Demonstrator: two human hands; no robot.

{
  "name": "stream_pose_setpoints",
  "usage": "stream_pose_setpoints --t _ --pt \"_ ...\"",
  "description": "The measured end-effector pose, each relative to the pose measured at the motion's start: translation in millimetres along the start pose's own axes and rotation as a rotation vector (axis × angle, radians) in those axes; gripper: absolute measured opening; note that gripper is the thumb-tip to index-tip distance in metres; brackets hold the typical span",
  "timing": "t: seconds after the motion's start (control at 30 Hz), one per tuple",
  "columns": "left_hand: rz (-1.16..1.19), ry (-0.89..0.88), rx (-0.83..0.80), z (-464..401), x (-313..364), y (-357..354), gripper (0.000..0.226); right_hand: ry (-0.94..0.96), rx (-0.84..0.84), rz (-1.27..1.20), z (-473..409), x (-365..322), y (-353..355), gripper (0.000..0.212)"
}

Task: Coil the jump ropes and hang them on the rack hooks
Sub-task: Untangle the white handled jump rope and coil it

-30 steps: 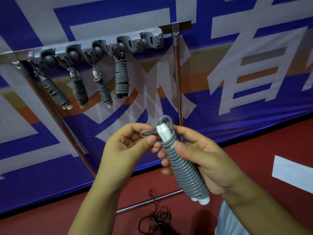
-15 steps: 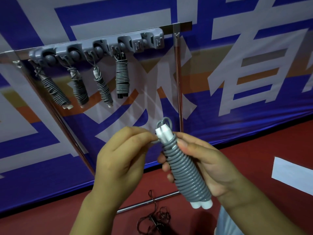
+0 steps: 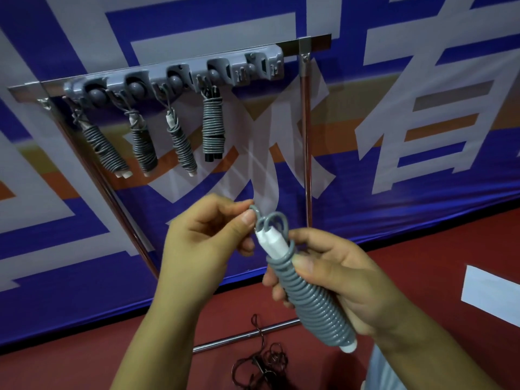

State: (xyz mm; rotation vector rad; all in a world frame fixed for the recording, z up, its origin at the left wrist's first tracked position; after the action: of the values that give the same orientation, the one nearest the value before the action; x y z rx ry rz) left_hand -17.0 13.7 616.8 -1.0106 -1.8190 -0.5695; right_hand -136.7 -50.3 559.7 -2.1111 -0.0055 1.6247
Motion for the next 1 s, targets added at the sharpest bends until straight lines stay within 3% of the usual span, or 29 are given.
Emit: stream_pose_setpoints --t 0.2,0.27,0.37,0.57,0.8,1.0 --pt "-0.368 -0.031 -0.358 -4 -4 -8 0.023 -0.056 0.092 0.172 3 6 1 0.032" --pt "-0.378 0.03 -0.442 -5 -10 -4 0.031 -0.069 0.098 0.18 4 3 1 0.03" --pt "-0.236 0.162 -0.465 -6 -19 2 0.04 -0.1 0.126 0.199 5 3 6 0.023" --pt "-0.33 0.076 -0.426 4 -3 -5 0.033 -0.107 0.246 0.436 9 3 10 0.022" --pt "-0.764 -0.167 -0.414 0 11 -17 0.018 0.016 0.447 0.882 16 -9 15 0.03" --pt "-1.019 -0.369 -0.623 4 10 -28 0.033 0.203 0.519 1.267 20 -22 10 0.036"
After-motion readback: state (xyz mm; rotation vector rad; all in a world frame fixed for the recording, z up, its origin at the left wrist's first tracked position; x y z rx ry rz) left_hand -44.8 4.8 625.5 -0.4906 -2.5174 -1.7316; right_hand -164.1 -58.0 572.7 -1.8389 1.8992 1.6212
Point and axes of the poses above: each hand's wrist, its own z-axis away from the middle knuckle, its own y-axis out of the back of the hand, x = y × z, the point moved 7 cm from there along -z, towards the middle knuckle, and after that the axes turned 6 degrees about z, right-handed, at the moved point
